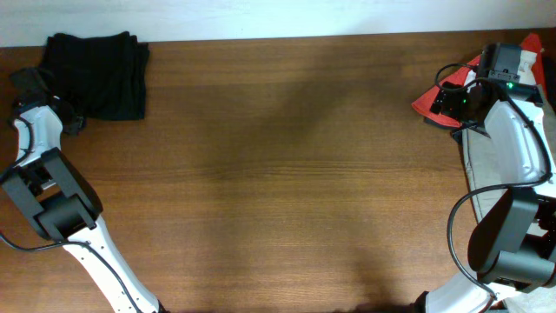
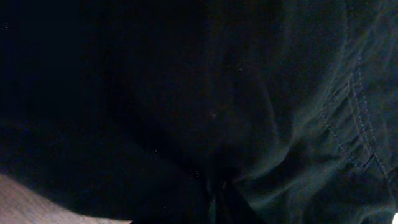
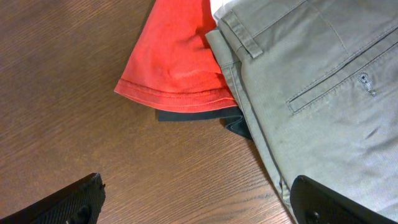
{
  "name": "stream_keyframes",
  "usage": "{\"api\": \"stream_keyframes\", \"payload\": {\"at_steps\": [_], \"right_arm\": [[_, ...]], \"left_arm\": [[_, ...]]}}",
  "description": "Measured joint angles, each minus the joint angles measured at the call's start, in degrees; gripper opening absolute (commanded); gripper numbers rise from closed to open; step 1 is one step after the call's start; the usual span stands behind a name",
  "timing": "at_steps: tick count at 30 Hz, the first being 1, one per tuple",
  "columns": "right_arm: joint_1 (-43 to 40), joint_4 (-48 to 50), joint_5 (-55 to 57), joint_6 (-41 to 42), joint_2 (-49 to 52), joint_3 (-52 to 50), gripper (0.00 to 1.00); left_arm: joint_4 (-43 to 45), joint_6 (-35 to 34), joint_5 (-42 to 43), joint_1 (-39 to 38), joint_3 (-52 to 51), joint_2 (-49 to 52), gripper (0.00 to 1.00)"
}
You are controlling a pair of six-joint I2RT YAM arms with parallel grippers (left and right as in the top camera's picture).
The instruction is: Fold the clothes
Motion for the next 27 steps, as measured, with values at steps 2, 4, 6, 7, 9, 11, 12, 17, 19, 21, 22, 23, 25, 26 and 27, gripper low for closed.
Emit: {"api": "stream_keyframes", "payload": {"at_steps": [2, 4, 6, 7, 9, 11, 12, 17, 19, 21, 22, 23, 25, 26, 27], "right_arm": [[0.00, 0.00, 0.00, 0.00, 0.00, 0.00, 0.99], [0.00, 0.00, 0.00, -0.02, 0.00, 0.00, 0.98], [0.00, 0.00, 0.00, 0.02, 0.00, 0.00, 0.99], [0.00, 0.00, 0.00, 0.00, 0.00, 0.00, 0.99], [0.00, 0.00, 0.00, 0.00, 0.00, 0.00, 0.99], [0.00, 0.00, 0.00, 0.00, 0.00, 0.00, 0.99], [0.00, -0.02, 0.00, 0.00, 0.00, 0.00, 0.99], [0.00, 0.00, 0.00, 0.02, 0.00, 0.00, 0.99], [0.00, 0.02, 0.00, 0.00, 0.00, 0.00, 0.99], [0.00, 0.02, 0.00, 0.00, 0.00, 0.00, 0.99], [0.00, 0.02, 0.00, -0.02, 0.00, 0.00, 0.99], [0.00, 0.00, 0.00, 0.04, 0.00, 0.00, 0.99], [0.00, 0.00, 0.00, 0.02, 0.00, 0.00, 0.99], [0.00, 0.00, 0.00, -0.02, 0.00, 0.00, 0.99], [0.00, 0.00, 0.00, -0.02, 0.00, 0.00, 0.99]], "left_arm": [[0.50, 0.44, -0.09, -0.11, 0.00, 0.11, 0.25], [0.85, 0.98, -0.04, -0.15, 0.00, 0.15, 0.33], [1.29, 1.66, -0.09, -0.31, 0.00, 0.15, 0.42], [1.44, 2.54, -0.11, -0.44, 0.02, 0.15, 0.44], [1.20, 4.11, -0.13, -0.52, 0.35, 0.15, 0.50], [0.17, 5.51, -0.15, -0.61, 0.87, 0.15, 0.57], [-0.94, 6.10, -0.13, -0.74, 1.40, 0.15, 0.63], [-5.18, 8.33, -0.42, -0.72, 2.86, -0.20, 0.79], [-7.39, 9.33, -1.11, -0.68, 3.50, -0.48, 0.79], [-10.08, 9.99, -2.08, -0.63, 4.02, -0.76, 0.79], [-11.72, 10.14, -2.78, -0.61, 4.13, -0.98, 0.79], [-12.96, 10.32, -3.63, -0.57, 4.13, -1.25, 0.78], [-14.69, 10.86, -5.57, -0.50, 4.13, -1.53, 0.38], [-15.06, 11.28, -6.60, -0.46, 4.11, -1.66, 0.04], [-15.21, 12.57, -7.74, -0.46, 4.11, -1.79, 0.00]]}}
